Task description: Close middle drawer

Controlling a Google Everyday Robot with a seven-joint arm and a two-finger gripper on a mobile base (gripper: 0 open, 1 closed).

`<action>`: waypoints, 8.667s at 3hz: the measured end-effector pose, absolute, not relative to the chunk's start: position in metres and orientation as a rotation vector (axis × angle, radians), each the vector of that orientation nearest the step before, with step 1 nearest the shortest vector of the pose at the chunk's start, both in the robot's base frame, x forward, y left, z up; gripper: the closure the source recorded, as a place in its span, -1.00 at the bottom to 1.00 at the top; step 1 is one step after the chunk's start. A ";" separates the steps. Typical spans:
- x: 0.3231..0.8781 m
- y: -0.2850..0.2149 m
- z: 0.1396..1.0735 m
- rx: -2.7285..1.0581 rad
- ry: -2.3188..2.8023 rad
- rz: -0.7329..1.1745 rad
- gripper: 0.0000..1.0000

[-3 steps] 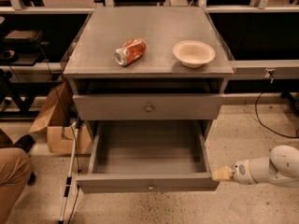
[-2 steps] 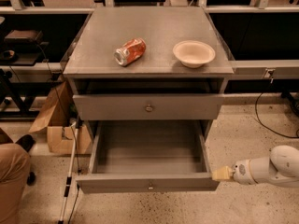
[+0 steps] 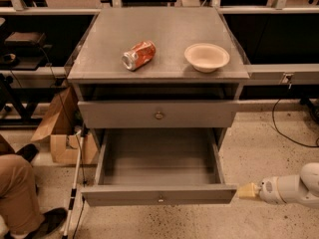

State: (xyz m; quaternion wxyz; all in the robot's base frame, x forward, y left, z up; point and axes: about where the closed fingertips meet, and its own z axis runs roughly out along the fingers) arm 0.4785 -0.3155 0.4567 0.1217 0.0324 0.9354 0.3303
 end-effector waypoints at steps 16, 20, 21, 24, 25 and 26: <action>0.584 -0.235 0.407 0.319 2.621 1.012 1.00; 0.629 -0.240 0.388 0.431 2.613 0.971 1.00; 0.641 -0.239 0.380 0.471 2.625 0.960 1.00; 0.673 -0.237 0.400 0.481 2.564 0.946 1.00; 0.686 -0.234 0.408 0.484 2.534 0.944 1.00; 0.695 -0.231 0.416 0.485 2.509 0.943 1.00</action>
Offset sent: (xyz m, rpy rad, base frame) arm -0.0501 -0.0087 -0.0236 0.0179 0.1003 -0.0526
